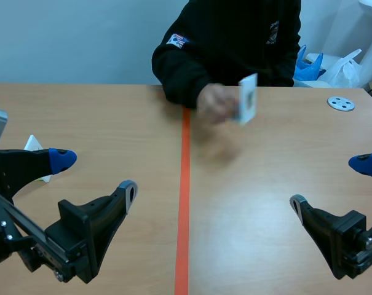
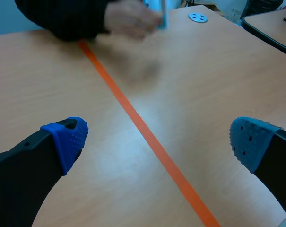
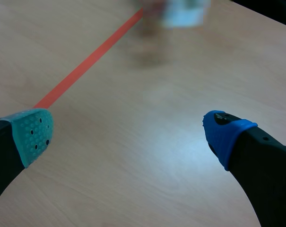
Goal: Sort the leaf by its shape. The table is split by an orange tape line. A compound leaf with several leaflets goes to the left side, a simple leaf with one blade goes to the right side. Return to the home posture when a red brick is placed on the table.
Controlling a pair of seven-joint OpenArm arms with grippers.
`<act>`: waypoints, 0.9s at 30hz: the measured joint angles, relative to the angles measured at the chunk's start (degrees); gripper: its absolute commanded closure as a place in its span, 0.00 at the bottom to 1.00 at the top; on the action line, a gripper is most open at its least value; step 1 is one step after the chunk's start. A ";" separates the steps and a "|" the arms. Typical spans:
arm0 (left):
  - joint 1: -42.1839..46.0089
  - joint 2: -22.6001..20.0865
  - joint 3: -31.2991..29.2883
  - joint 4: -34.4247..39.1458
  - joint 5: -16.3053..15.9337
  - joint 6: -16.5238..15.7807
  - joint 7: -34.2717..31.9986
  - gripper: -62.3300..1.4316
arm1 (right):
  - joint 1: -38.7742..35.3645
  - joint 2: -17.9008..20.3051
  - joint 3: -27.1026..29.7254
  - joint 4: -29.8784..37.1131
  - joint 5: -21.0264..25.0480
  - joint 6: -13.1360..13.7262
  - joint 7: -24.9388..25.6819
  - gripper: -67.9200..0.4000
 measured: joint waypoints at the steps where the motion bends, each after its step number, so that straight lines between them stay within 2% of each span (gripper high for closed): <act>1: 0.00 0.00 0.00 0.00 0.22 0.00 -0.02 0.00 | 0.00 0.00 0.00 0.00 0.00 0.00 0.00 0.00; 27: -0.31 0.48 -0.02 0.00 0.22 -0.02 -0.15 0.00 | 0.00 0.00 0.00 0.00 0.00 0.00 -0.44 0.00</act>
